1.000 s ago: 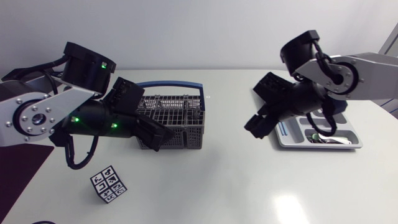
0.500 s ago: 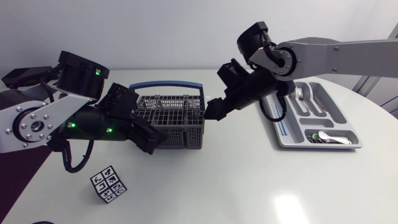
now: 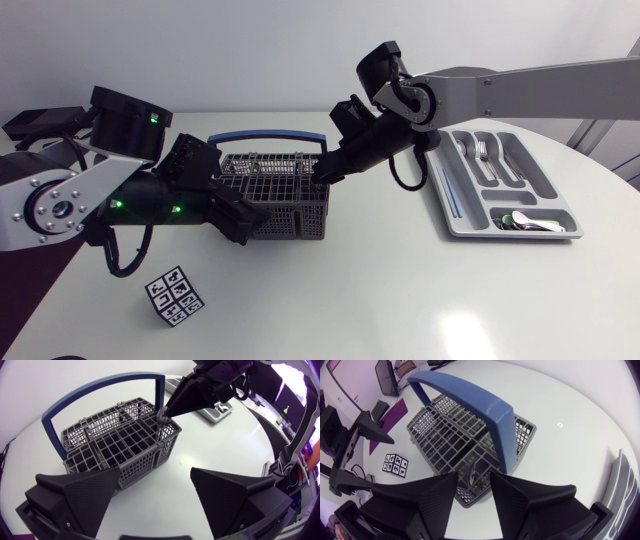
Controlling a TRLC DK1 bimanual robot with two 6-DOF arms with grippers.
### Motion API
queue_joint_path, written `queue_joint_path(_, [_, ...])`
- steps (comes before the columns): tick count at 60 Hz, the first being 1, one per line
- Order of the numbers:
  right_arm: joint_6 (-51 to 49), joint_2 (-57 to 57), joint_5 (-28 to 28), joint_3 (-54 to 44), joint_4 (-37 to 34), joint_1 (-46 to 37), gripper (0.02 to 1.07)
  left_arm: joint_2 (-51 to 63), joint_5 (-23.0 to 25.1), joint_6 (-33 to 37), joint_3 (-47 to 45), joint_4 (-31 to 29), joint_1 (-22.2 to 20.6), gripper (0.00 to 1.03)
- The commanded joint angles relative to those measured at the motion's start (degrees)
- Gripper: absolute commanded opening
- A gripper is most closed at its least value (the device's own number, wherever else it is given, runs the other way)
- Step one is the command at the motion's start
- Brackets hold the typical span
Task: Transfer all utensils from the basket to the drawer tray.
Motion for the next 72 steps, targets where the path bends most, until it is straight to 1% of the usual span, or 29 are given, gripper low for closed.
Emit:
queue_joint_path(1, [1.77, 1.88, -0.24, 1.25, 0.81, 0.40, 0.38, -0.34, 0.59, 1.10, -1.50, 0.69, 0.43, 0.98])
queue_joint_path(10, [2.21, 2.50, -0.24, 1.07, 1.87, 0.66, 0.25, -0.34, 0.68, 1.19, -2.20, 1.12, 0.52, 0.98])
queue_joint_path(17, [2.21, 2.76, -0.24, 1.07, 2.13, 0.84, 0.12, -0.52, 0.77, 1.19, -2.38, 1.30, 0.52, 0.98])
queue_joint_path(21, [2.12, 2.85, -0.41, 1.07, 2.13, 0.93, 0.11, -0.52, 0.86, 1.19, -2.47, 1.21, 0.43, 0.98])
queue_joint_path(23, [2.12, 2.85, -0.59, 0.99, 2.13, 0.93, 0.08, -0.60, 0.86, 1.19, -2.56, 1.30, 0.43, 0.98])
queue_joint_path(40, [2.12, 1.44, -2.17, 0.72, 1.69, 0.31, 0.08, -0.60, 0.95, 1.10, -2.82, 1.30, 0.43, 0.98])
queue_joint_path(67, [1.94, -3.48, -8.76, 0.81, -0.24, -1.18, 0.08, -0.78, 0.95, 1.19, -3.26, 1.30, 0.43, 0.98])
queue_joint_path(72, [2.03, -4.62, -9.12, 1.07, -0.68, -1.27, 0.08, -0.87, 0.95, 1.10, -3.17, 1.30, 0.43, 0.98])
